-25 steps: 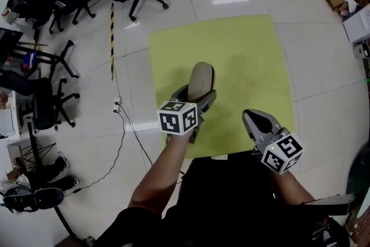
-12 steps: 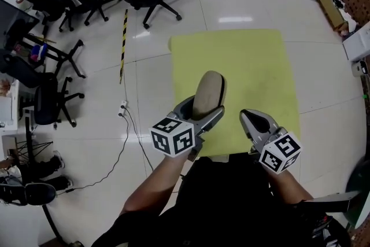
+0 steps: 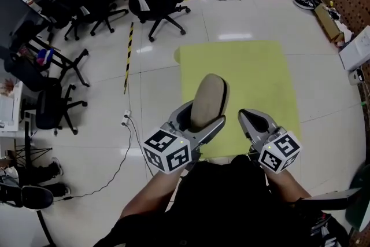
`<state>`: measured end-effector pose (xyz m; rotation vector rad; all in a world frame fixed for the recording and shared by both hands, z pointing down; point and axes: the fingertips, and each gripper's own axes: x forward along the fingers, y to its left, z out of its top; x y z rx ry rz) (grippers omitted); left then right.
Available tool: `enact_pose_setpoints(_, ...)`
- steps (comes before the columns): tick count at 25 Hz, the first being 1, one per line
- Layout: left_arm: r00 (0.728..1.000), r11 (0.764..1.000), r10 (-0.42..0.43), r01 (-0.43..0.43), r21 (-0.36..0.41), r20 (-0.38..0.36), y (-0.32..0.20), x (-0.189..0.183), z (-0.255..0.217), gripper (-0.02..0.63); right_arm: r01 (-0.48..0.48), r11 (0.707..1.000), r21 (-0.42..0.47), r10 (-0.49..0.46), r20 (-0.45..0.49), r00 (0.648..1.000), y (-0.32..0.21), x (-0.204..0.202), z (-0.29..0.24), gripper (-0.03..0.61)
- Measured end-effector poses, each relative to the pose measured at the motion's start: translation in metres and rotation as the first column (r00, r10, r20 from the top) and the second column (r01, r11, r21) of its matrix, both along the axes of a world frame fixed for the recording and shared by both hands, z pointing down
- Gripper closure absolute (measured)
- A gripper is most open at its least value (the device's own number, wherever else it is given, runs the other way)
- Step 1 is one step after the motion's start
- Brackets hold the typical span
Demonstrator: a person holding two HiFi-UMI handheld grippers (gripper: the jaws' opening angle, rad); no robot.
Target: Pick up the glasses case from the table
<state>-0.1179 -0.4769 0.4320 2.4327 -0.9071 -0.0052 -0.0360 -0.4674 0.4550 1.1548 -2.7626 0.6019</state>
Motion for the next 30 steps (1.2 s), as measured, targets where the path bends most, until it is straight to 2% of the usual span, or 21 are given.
enact_pose_setpoints(4, 1.000, 0.999, 0.006, -0.007, 0.052, 0.018, 0.012, -0.006, -0.016, 0.224, -0.001, 1.000, 0.007, 0.000, 0.057, 0.998, 0.005, -0.006, -0.016, 0.577)
enact_pose_setpoints(11, 1.000, 0.996, 0.004, -0.006, 0.094, 0.020, 0.025, -0.016, -0.029, 0.224, -0.019, 0.999, 0.044, 0.017, 0.057, 0.998, 0.014, -0.009, -0.027, 0.577)
enact_pose_setpoints(18, 1.000, 0.999, 0.014, -0.015, 0.040, 0.009, 0.027, -0.024, -0.016, 0.224, -0.039, 0.998, 0.052, 0.037, 0.040, 0.998, 0.021, -0.011, -0.025, 0.577)
enact_pose_setpoints(30, 0.998, 0.998, 0.055, -0.055, 0.038, 0.020, 0.036, -0.019, -0.007, 0.224, -0.093, 0.995, 0.025, 0.093, -0.002, 0.996, 0.037, 0.005, -0.018, 0.577)
